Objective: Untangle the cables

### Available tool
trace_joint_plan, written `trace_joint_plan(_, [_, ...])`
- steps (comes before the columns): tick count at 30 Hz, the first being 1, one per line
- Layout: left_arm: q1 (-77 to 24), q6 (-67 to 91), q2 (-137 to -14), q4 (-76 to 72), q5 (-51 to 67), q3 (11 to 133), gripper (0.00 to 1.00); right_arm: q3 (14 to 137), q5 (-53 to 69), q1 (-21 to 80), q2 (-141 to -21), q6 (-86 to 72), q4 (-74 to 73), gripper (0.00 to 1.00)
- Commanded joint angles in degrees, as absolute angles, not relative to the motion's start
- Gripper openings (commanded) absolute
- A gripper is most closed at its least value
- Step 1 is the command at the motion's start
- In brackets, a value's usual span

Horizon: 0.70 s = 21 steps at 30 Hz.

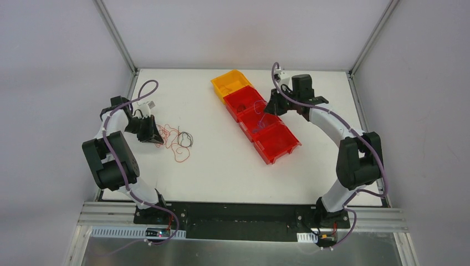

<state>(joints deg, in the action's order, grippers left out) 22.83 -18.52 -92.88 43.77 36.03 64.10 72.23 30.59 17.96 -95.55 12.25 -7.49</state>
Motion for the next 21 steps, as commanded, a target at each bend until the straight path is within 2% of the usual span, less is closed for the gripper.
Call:
trace_joint_plan(1, [22.31,-18.19,-91.25,44.39,38.13,63.11,0.0,71.96,33.35,19.07,-96.66,21.53,-14.22,0.0])
trace_joint_plan(3, [22.17,-18.22,-91.15,44.39,38.21,62.92,0.0,73.83,33.08,20.0,-98.0,23.46,-17.86,0.01])
trace_joint_plan(5, [21.98,-18.16,-91.14,44.43,38.35,62.72,0.0,75.81,32.85,20.63,-98.96,23.4,-20.61,0.1])
trace_joint_plan(6, [21.83,-18.12,-91.21,44.39,38.32,62.51,0.0,76.66,32.77,20.77,-99.04,22.94,-21.02,0.16])
trace_joint_plan(8, [21.47,-18.07,-91.34,44.38,38.53,62.05,0.0,78.29,32.49,20.92,-99.1,21.82,-21.72,0.37])
trace_joint_plan(10, [21.16,-18.09,-91.25,44.41,38.75,61.45,0.0,80.24,31.9,20.93,-98.83,20.34,-22.61,0.49])
trace_joint_plan(15, [20.59,-17.59,-91.15,44.33,40.04,60.65,0.0,83.33,32.9,21.39,-95.79,16.69,-22.12,0.69])
trace_joint_plan(17, [20.37,-16.58,-91.41,44.34,41.36,60.18,0.0,83.85,33.26,22.47,-94.56,15.85,-21.19,0.75])
trace_joint_plan(21, [19.76,-13.71,-92.81,44.34,45.95,58.63,0.0,84.97,34.38,26.6,-94.51,13.96,-20.98,0.77])
